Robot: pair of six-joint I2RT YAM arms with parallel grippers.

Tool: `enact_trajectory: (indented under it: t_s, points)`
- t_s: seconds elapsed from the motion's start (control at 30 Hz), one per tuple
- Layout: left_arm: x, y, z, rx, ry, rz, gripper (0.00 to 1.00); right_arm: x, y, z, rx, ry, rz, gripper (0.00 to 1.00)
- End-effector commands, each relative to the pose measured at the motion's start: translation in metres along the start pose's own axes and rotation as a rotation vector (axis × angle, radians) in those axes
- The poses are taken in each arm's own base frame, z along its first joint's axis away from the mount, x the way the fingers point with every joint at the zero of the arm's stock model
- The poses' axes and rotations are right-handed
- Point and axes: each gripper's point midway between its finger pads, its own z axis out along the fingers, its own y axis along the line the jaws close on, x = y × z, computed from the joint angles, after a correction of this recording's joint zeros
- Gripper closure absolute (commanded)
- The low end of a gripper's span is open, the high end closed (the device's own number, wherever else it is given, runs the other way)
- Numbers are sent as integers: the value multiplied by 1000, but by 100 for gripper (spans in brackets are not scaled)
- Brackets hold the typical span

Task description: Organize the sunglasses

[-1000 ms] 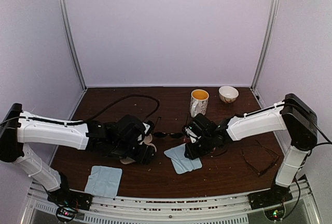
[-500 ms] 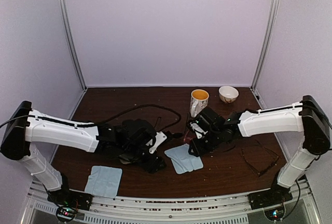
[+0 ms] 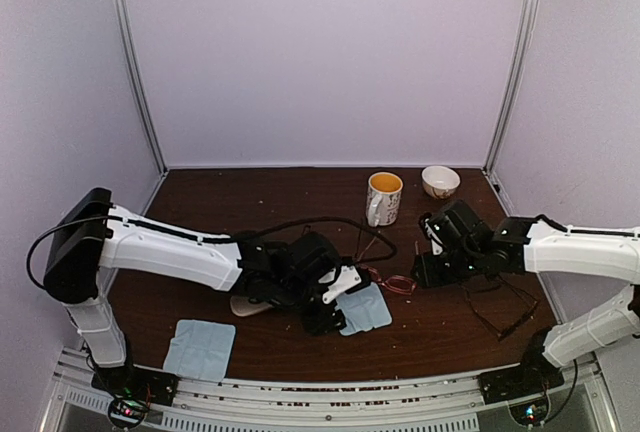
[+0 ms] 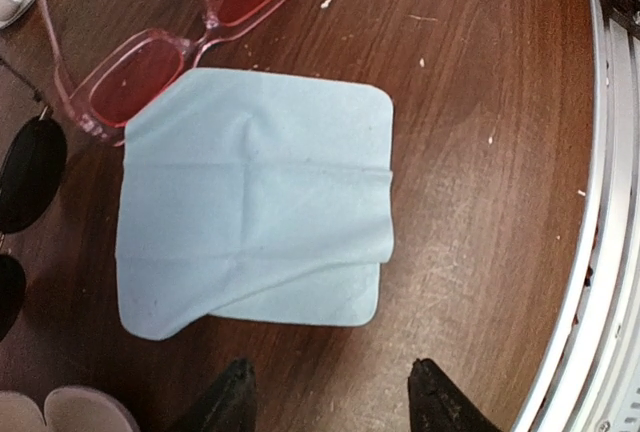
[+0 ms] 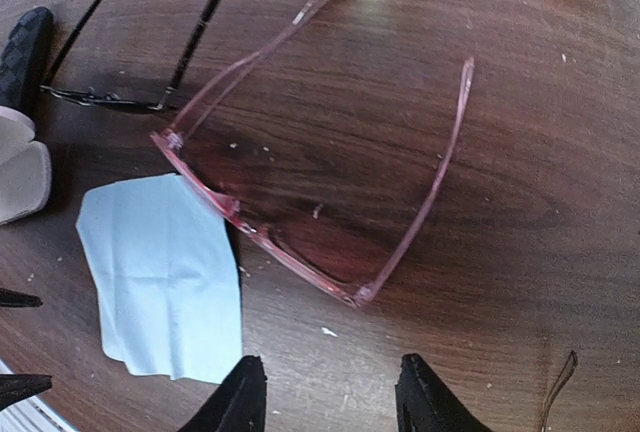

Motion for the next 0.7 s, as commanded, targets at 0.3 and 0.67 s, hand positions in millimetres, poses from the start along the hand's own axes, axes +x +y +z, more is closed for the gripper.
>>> enact_trajectory:
  t_s: [0.3,0.67]
  points:
    - [3,-16,35,91,107,127,52,13,-22,3,55,-4,39,54]
    - [17,-19,56,88,182,153,52,16,-23,10,58,20,26,54]
